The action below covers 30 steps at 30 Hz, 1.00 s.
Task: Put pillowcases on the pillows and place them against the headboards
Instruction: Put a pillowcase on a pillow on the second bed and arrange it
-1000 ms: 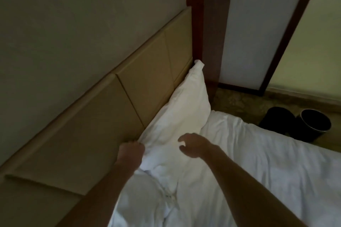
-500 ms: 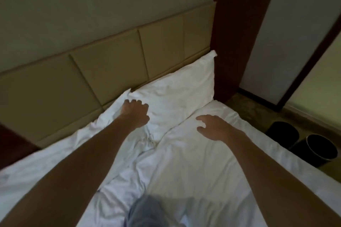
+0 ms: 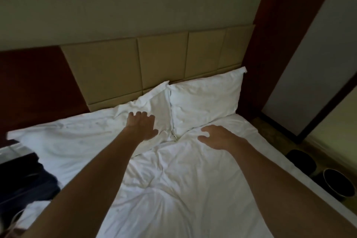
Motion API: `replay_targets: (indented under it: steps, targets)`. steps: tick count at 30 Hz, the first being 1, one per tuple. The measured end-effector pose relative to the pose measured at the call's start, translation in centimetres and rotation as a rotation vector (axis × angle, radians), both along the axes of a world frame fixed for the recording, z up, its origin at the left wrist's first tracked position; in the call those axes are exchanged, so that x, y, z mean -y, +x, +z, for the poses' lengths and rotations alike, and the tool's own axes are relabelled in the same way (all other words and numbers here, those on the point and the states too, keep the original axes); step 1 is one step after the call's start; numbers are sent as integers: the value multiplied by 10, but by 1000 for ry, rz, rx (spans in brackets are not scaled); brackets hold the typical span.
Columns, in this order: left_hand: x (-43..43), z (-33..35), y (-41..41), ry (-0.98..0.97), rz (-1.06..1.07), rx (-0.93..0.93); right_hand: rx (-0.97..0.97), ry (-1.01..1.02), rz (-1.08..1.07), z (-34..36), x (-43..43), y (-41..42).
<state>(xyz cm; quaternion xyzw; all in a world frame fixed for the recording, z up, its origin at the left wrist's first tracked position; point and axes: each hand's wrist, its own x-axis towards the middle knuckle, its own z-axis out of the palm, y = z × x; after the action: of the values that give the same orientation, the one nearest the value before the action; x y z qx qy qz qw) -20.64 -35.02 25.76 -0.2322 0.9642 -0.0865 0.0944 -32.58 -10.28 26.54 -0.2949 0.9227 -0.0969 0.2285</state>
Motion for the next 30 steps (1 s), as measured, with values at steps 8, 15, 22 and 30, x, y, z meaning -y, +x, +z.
replay_targets:
  steps: [8, 15, 22, 30]
  targets:
    - [28, -81, 244, 168, -22, 5, 98, 57, -39, -85, 43, 195]
    - [17, -186, 456, 444, 234, 263, 233, 336, 189, -185, 64, 370]
    - [-60, -260, 629, 799, 525, 398, 507, 552, 483, -265, 40, 493]
    - [-170, -287, 774, 1025, 1091, 161, 528, 671, 777, -295, 60, 565]
